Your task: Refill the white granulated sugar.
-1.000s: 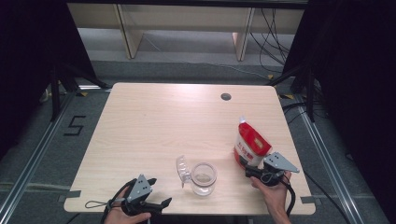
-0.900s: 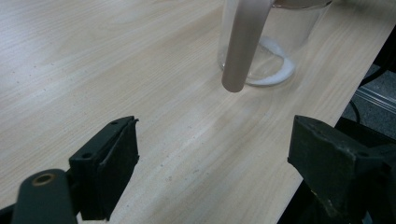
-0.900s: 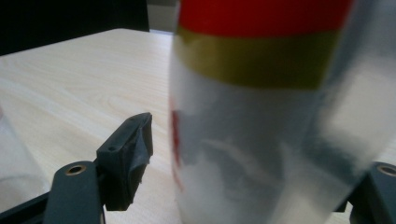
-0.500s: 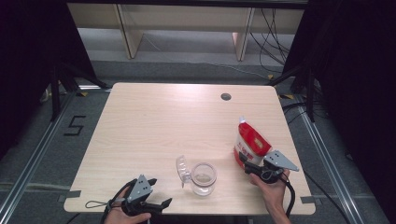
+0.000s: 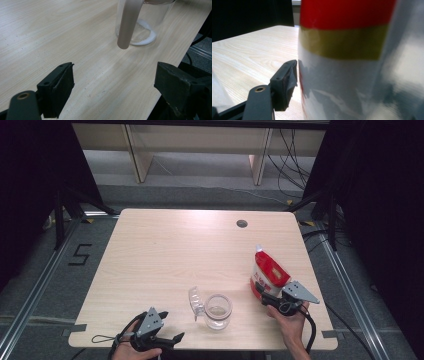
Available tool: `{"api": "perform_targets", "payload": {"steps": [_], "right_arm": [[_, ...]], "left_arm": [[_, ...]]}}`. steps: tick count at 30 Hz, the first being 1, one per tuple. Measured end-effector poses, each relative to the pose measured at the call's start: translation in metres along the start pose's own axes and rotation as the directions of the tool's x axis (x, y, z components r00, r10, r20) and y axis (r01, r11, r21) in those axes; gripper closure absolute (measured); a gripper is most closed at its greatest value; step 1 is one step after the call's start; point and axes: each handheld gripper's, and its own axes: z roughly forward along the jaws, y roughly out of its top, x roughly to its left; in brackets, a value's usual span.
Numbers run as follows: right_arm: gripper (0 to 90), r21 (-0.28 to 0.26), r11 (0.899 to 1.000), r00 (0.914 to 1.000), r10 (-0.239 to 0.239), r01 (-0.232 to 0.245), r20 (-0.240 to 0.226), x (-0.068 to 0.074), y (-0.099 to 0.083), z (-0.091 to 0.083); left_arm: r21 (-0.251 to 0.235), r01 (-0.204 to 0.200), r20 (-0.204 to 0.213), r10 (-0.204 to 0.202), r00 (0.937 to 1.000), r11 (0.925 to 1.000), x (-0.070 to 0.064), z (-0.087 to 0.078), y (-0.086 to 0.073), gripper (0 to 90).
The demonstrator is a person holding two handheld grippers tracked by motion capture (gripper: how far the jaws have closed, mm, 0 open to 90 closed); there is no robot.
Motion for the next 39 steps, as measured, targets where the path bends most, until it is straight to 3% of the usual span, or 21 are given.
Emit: {"api": "perform_targets", "payload": {"steps": [3, 4, 10, 11, 12, 13, 15, 17, 18, 19, 20, 21, 22, 23, 24, 25, 27, 30, 32, 34, 39], "right_arm": [[33.3, 0.029, 0.999, 0.9998, 0.017, -0.018, 0.013, 0.001, 0.000, -0.001], [33.6, 0.016, 1.000, 0.9998, -0.005, 0.005, 0.019, -0.001, 0.000, -0.001], [35.1, -0.018, 1.000, 1.0000, 0.006, -0.006, 0.000, -0.001, -0.002, 0.002], [35.1, 0.007, 1.000, 0.9998, -0.005, 0.005, -0.021, -0.002, -0.002, 0.000], [35.4, 0.005, 1.000, 1.0000, -0.001, 0.001, 0.008, 0.000, -0.002, 0.000], [36.2, 0.023, 0.999, 0.9996, 0.027, -0.027, -0.002, 0.002, -0.003, 0.000], [36.7, 0.022, 1.000, 0.9999, -0.004, 0.004, 0.017, 0.000, -0.003, 0.000], [37.3, -0.004, 1.000, 0.9999, 0.005, -0.005, -0.010, -0.001, -0.004, 0.001], [37.7, 0.016, 0.999, 0.9990, 0.041, -0.041, -0.019, 0.002, -0.004, 0.001], [38.4, -0.013, 1.000, 0.9997, 0.013, -0.013, -0.021, -0.001, -0.004, 0.002], [38.6, 0.003, 0.999, 0.9989, 0.045, -0.045, -0.013, 0.000, -0.006, 0.001], [38.1, 0.008, 1.000, 0.9995, 0.030, -0.030, -0.007, -0.003, -0.008, 0.001], [38.3, -0.005, 0.998, 0.9965, 0.061, -0.062, -0.057, -0.004, -0.010, 0.003], [38.7, -0.001, 0.999, 0.9985, 0.052, -0.052, -0.018, -0.003, -0.011, 0.003], [39.3, -0.003, 1.000, 0.9993, 0.028, -0.028, -0.023, -0.003, -0.010, 0.004], [39.5, -0.002, 0.999, 0.9990, 0.043, -0.043, -0.008, -0.001, -0.010, 0.002], [39.5, -0.011, 1.000, 0.9991, 0.026, -0.026, -0.035, -0.004, -0.010, 0.004], [39.8, -0.009, 1.000, 0.9999, 0.009, -0.009, -0.014, -0.003, -0.010, 0.004], [39.7, -0.011, 1.000, 0.9990, 0.024, -0.025, -0.038, -0.004, -0.010, 0.005], [39.6, -0.011, 0.999, 0.9989, 0.039, -0.039, -0.028, -0.003, -0.010, 0.003], [39.6, -0.020, 0.999, 0.9989, 0.037, -0.038, -0.029, -0.003, -0.010, 0.004]], "left_arm": [[-0.003, 0.001, 0.001, -0.001, 1.0000, 1.0000, 0.000, 0.000, 0.000, 15.6], [-0.017, 0.014, 0.013, -0.014, 0.9998, 0.9998, -0.001, 0.001, 0.000, 15.6], [-0.013, 0.011, 0.006, -0.011, 0.9999, 0.9999, -0.001, 0.000, 0.000, 15.6], [-0.007, 0.006, 0.004, -0.006, 1.0000, 1.0000, 0.000, 0.000, 0.000, 15.6], [-0.024, 0.024, 0.013, -0.024, 0.9996, 0.9994, -0.002, 0.001, -0.001, 15.6], [-0.008, 0.006, 0.006, -0.006, 1.0000, 0.9999, -0.001, 0.001, 0.000, 15.6], [-0.025, 0.018, 0.015, -0.018, 0.9997, 0.9995, -0.002, 0.002, 0.000, 15.6], [-0.026, 0.012, 0.012, -0.012, 0.9999, 0.9996, -0.002, 0.002, 0.000, 15.6], [-0.025, 0.012, 0.014, -0.012, 0.9998, 0.9996, -0.002, 0.002, 0.000, 15.6], [-0.022, 0.011, 0.014, -0.011, 0.9998, 0.9997, -0.002, 0.002, 0.000, 15.6], [-0.026, 0.021, 0.012, -0.021, 0.9997, 0.9994, -0.003, 0.002, -0.001, 15.6], [-0.026, 0.021, 0.012, -0.020, 0.9997, 0.9994, -0.003, 0.002, -0.001, 15.6], [-0.023, 0.020, 0.016, -0.020, 0.9997, 0.9995, -0.003, 0.002, 0.000, 15.6], [-0.023, 0.019, 0.016, -0.019, 0.9997, 0.9996, -0.003, 0.002, 0.000, 15.6], [-0.019, 0.015, 0.014, -0.015, 0.9998, 0.9997, -0.002, 0.001, 0.000, 15.6], [-0.022, 0.018, 0.017, -0.018, 0.9997, 0.9996, -0.003, 0.002, 0.000, 15.6], [-0.024, 0.020, 0.014, -0.020, 0.9997, 0.9995, -0.003, 0.002, -0.001, 15.6], [-0.023, 0.013, 0.014, -0.012, 0.9998, 0.9997, -0.003, 0.002, -0.001, 15.6], [-0.018, 0.013, 0.012, -0.013, 0.9998, 0.9998, -0.003, 0.002, -0.001, 15.6], [0.002, -0.008, 0.010, 0.008, 0.9999, 1.0000, -0.002, 0.002, 0.000, 15.6], [-0.020, 0.020, 0.023, -0.019, 0.9995, 0.9996, -0.004, 0.003, -0.001, 15.6]]}}
